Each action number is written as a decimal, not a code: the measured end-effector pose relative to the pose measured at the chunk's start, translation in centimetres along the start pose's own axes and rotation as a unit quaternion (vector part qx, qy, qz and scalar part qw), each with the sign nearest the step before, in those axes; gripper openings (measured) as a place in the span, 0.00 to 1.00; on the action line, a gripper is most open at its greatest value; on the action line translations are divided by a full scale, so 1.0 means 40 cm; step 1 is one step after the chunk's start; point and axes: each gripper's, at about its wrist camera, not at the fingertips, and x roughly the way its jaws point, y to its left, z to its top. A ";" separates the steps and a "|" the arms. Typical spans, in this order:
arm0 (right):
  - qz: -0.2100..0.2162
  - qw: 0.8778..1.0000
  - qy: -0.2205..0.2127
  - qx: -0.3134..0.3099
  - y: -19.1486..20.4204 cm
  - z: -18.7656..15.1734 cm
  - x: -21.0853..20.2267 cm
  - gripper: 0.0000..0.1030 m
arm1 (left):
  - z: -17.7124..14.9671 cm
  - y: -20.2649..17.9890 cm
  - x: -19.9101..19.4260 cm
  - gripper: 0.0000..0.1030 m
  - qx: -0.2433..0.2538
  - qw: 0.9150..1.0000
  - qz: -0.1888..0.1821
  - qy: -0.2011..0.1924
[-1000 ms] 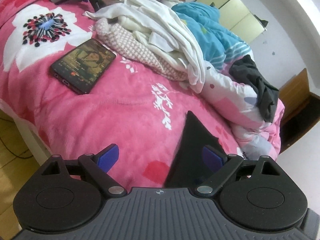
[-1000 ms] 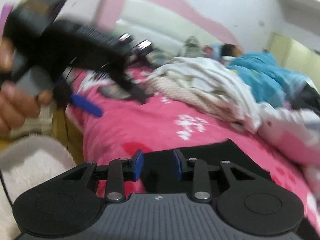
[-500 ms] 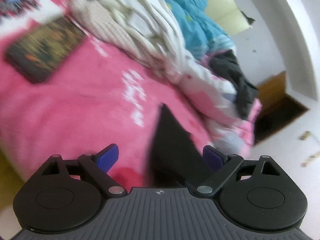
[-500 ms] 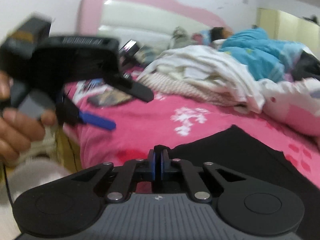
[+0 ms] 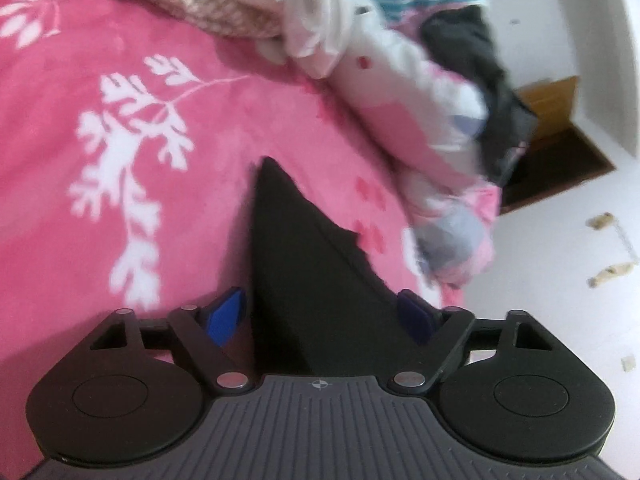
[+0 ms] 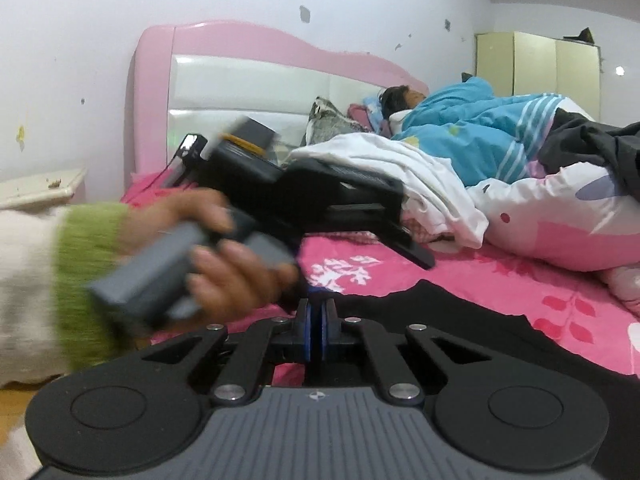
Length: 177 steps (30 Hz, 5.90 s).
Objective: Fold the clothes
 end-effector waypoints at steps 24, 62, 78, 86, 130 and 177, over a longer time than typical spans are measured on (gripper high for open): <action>-0.037 0.993 -0.065 0.089 -0.122 -0.007 -0.102 0.03 | 0.118 -0.152 0.195 0.08 0.033 0.997 0.076 -0.006; -0.270 0.868 -0.214 0.358 -0.388 -0.388 -0.574 0.03 | -0.422 -0.766 0.750 0.08 0.358 0.897 0.258 0.036; -0.270 0.826 -0.208 0.449 -0.452 -0.511 -0.621 0.03 | -0.458 -0.795 0.757 0.40 0.364 0.897 0.245 0.055; -0.228 0.803 -0.218 0.506 -0.479 -0.543 -0.641 0.05 | -0.460 -0.786 0.444 0.47 0.361 0.916 0.175 0.024; -0.217 0.832 -0.048 0.508 -0.563 -0.492 -0.721 0.05 | -0.640 -0.350 0.149 0.44 0.338 0.933 0.122 0.007; -0.262 0.934 0.155 0.189 -0.855 -0.254 -0.217 0.00 | -0.620 -0.245 0.200 0.50 0.418 0.899 -0.129 0.000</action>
